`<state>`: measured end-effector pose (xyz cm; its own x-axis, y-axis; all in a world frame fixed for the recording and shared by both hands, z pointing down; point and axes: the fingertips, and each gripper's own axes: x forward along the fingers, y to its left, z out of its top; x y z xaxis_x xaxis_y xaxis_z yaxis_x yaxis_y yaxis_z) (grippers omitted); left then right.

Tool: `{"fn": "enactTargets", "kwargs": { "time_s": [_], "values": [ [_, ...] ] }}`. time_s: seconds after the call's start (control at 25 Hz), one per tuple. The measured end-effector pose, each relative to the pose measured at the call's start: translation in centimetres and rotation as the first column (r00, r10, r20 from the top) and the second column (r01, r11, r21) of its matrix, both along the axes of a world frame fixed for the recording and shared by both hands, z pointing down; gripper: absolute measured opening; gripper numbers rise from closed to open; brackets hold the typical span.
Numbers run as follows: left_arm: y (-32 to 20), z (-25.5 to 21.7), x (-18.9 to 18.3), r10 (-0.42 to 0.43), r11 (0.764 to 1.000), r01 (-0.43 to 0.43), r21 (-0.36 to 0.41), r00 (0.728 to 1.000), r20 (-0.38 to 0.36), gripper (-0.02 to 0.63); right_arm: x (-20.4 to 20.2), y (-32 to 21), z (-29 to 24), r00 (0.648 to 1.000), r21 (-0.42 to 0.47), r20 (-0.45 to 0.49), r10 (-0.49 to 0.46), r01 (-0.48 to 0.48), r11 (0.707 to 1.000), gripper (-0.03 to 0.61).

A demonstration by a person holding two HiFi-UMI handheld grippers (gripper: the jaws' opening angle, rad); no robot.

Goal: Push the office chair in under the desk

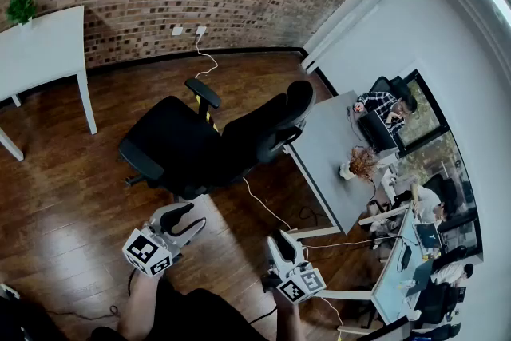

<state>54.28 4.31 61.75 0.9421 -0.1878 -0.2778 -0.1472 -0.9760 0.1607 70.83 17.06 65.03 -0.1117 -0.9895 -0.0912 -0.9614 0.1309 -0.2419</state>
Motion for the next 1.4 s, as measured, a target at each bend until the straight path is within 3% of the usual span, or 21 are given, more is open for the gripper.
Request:
{"fn": "enactTargets", "kwargs": {
  "time_s": [0.2,0.48,0.68,0.76,0.88,1.0,1.08,1.2,1.4],
  "values": [
    [-1.5,-0.8,4.0,-0.044,0.999,0.043,0.018,0.999,0.014,0.32,7.4,-2.5,-0.1,1.0,0.009,0.015,0.02,-0.02,1.0,0.155],
    [-2.5,-2.5,6.9,-0.16,0.984,0.158,0.078,0.987,0.029,0.321,18.2,-8.5,-3.0,1.0,0.097,0.012,-0.005,0.004,0.995,0.197],
    [-0.8,-5.7,16.1,-0.21,0.966,0.188,0.175,0.971,0.117,0.394,31.1,-12.0,-6.9,0.988,0.208,0.15,-0.035,0.003,0.978,0.252],
    [-0.8,-8.4,19.0,-0.221,0.962,0.189,0.198,0.964,0.151,0.412,34.5,-14.1,-10.3,0.975,0.254,0.211,-0.073,0.017,0.967,0.252],
    [-2.1,-9.4,19.5,-0.199,0.972,0.16,0.173,0.951,0.236,0.468,33.5,-17.5,-13.8,0.957,0.293,0.244,-0.153,0.078,0.953,0.252],
    [-1.4,-7.1,15.4,-0.163,0.979,0.111,0.172,0.932,0.324,0.574,27.5,-18.9,-12.2,0.95,0.287,0.208,-0.233,0.169,0.943,0.285],
    [-2.1,-6.4,13.6,-0.144,0.984,0.095,0.153,0.927,0.347,0.592,23.5,-20.0,-12.4,0.929,0.318,0.129,-0.348,0.293,0.902,0.359],
    [-4.4,-6.4,14.6,-0.129,0.991,0.105,0.086,0.928,0.35,0.592,22.2,-23.1,-11.8,0.872,0.298,-0.008,-0.489,0.468,0.832,0.412],
    [-7.2,-3.7,15.5,-0.115,0.993,0.111,0.036,0.897,0.426,0.585,19.3,-29.0,-10.3,0.789,0.25,-0.062,-0.611,0.605,0.756,0.447]
  ]
}}
